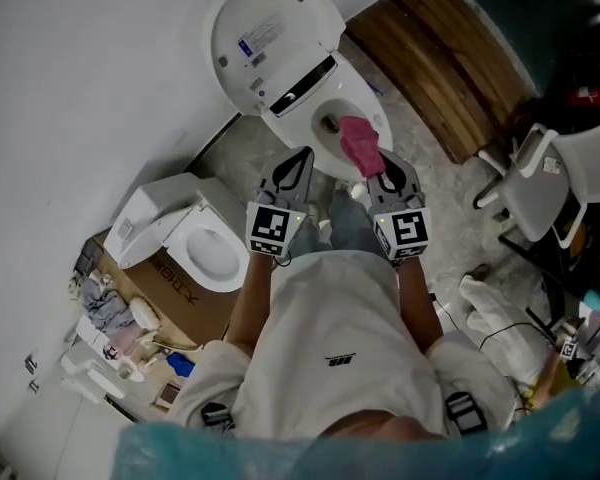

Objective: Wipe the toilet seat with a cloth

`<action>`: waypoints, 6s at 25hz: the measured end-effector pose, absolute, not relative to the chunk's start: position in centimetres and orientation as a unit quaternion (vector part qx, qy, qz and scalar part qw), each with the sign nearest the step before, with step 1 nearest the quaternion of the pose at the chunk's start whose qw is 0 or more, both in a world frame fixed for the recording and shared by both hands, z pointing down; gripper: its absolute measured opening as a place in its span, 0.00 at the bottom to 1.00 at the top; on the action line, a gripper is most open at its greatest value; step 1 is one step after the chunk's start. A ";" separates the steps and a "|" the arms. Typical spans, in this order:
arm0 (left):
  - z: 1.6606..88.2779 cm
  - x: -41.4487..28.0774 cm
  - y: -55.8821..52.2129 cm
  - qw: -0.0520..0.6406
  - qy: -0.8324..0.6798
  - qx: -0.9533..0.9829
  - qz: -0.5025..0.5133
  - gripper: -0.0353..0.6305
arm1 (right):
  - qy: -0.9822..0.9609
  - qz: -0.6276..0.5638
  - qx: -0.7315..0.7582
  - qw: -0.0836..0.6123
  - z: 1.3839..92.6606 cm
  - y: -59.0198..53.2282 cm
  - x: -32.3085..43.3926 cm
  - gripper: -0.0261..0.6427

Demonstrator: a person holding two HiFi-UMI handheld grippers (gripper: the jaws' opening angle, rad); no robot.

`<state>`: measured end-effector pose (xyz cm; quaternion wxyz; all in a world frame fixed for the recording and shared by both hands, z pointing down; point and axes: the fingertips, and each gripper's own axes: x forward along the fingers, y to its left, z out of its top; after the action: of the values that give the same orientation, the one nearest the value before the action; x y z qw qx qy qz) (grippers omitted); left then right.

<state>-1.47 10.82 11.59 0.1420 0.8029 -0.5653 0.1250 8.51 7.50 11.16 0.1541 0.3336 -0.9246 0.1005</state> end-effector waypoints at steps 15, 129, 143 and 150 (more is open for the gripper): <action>20.7 -2.8 8.3 0.209 -0.588 0.766 0.156 0.07 | -0.932 0.139 0.271 0.196 19.9 3.9 6.2 0.07; 55.4 1.4 11.0 0.374 -0.412 0.796 0.238 0.07 | -0.776 0.390 0.332 0.369 66.8 14.7 8.4 0.07; 55.6 3.9 10.4 0.372 -0.388 0.806 0.249 0.07 | -0.763 0.393 0.347 0.378 67.1 15.7 13.2 0.07; 55.5 5.5 10.0 0.371 -0.378 0.810 0.252 0.07 | -0.757 0.398 0.354 0.378 67.0 15.7 15.3 0.07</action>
<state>5.51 10.03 55.49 0.3706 0.8104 -0.3778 0.2516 15.32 15.71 67.02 0.3784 0.3543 -0.7568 0.3981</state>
